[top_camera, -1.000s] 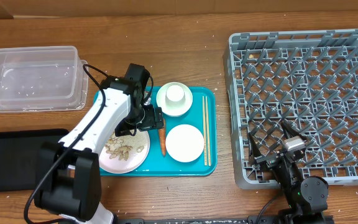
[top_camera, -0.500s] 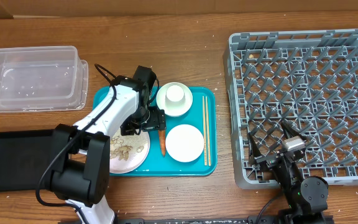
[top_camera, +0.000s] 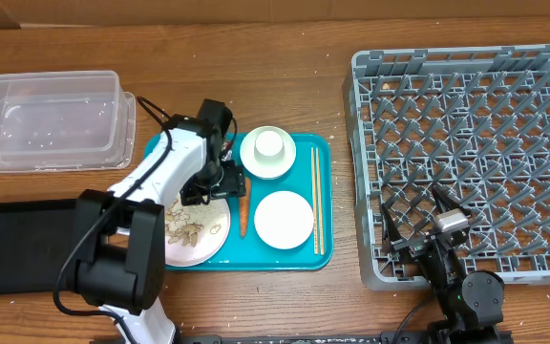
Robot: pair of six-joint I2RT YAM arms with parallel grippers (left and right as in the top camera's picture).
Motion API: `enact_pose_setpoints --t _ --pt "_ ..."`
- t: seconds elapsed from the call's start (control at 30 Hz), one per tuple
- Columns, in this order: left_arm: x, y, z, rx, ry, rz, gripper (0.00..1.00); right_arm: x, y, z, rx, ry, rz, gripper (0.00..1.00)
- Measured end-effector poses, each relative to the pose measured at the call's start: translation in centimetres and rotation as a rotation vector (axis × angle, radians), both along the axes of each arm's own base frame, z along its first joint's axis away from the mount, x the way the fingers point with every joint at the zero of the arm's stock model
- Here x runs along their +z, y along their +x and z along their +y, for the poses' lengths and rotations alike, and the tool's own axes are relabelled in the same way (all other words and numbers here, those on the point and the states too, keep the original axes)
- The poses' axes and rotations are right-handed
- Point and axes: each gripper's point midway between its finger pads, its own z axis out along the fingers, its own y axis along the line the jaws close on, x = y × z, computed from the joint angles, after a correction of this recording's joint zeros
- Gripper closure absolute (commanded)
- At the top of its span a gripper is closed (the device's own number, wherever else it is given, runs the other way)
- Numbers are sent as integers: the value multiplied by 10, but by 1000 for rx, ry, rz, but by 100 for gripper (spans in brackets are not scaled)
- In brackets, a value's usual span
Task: Sort waste into correct bins and load items into the dishwasher
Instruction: 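Lower the left gripper and grasp the rim of the white plate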
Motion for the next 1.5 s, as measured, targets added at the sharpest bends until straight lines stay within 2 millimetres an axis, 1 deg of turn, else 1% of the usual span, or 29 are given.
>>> enact_pose_setpoints --t 0.17,0.27,0.33,0.53,0.67,0.77,0.9,0.97,1.1,1.13,1.4,1.5 --pt "-1 6 13 44 -2 -11 31 0 0 0 0 0 0 0" --pt "-1 9 16 56 -3 -19 36 0 0 0 0 0 0 0" --pt "-1 9 15 54 -4 -19 37 0 0 0 0 0 0 0" --pt "-1 6 4 27 -4 -18 38 0 0 0 0 0 0 0" --pt "-2 5 -6 24 -4 -21 43 0 0 0 0 0 -1 0" --pt "-4 2 -9 34 -4 -19 45 0 0 0 0 0 0 0" --pt "-12 -9 -7 45 3 13 47 0 0 0 0 0 -1 0" --pt "-14 -12 -6 54 7 22 50 0 0 0 0 0 0 0" --pt "-16 -15 -7 60 6 27 61 0 0 0 0 0 0 0" --pt "-16 -14 -8 57 5 25 61 0 0 0 0 0 0 0" --pt "-16 -17 -27 0 -2 11 61 0 0 0 -1 0 -1 0" --pt "-16 -17 -29 -5 0 9 66 0 0 0 0 0 0 0"
